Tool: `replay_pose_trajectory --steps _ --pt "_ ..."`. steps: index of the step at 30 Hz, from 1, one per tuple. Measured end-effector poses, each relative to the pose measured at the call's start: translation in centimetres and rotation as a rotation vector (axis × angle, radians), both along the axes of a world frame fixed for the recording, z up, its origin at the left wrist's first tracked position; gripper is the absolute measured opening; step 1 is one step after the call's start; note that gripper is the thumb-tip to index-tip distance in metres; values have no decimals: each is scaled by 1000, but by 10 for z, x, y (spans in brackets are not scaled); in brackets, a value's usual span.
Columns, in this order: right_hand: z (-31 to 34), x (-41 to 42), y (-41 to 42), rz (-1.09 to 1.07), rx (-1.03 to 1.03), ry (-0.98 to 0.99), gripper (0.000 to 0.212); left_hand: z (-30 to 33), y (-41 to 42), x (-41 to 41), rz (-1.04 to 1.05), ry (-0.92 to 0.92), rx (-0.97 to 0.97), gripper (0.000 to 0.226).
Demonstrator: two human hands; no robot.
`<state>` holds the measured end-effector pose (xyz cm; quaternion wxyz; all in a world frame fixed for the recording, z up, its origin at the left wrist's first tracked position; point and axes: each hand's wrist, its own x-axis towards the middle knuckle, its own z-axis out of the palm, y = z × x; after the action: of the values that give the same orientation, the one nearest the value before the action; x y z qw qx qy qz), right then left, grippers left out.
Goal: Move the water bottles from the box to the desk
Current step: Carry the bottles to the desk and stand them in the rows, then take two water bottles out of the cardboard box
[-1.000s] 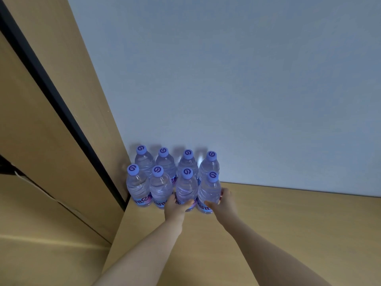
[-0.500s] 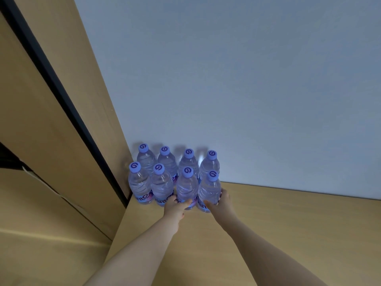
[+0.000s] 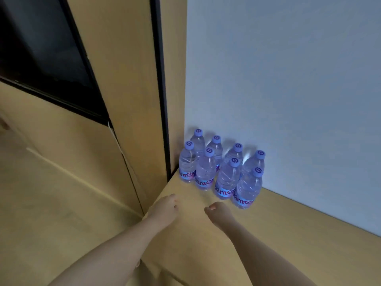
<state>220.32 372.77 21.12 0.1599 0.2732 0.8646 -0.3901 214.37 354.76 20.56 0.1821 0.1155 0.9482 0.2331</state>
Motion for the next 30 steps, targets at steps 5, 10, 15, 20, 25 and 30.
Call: replay_pose_trajectory --steps 5,10,15,20,25,30 --pt "9 -29 -79 189 -4 26 36 10 -102 3 189 -38 -64 23" --pt "18 -64 -182 396 11 30 23 2 -218 2 288 -148 -155 37" --pt "20 -102 -309 558 -9 -48 23 -8 -345 0 456 -207 -196 39" --pt "29 -138 -445 772 150 -21 39 2 -473 -14 638 -260 -213 43" --pt "39 -170 -565 878 139 10 50 18 -591 -19 805 -243 -212 48" --pt "26 -214 -668 946 87 1 50 17 -679 -37 937 -290 -166 48"
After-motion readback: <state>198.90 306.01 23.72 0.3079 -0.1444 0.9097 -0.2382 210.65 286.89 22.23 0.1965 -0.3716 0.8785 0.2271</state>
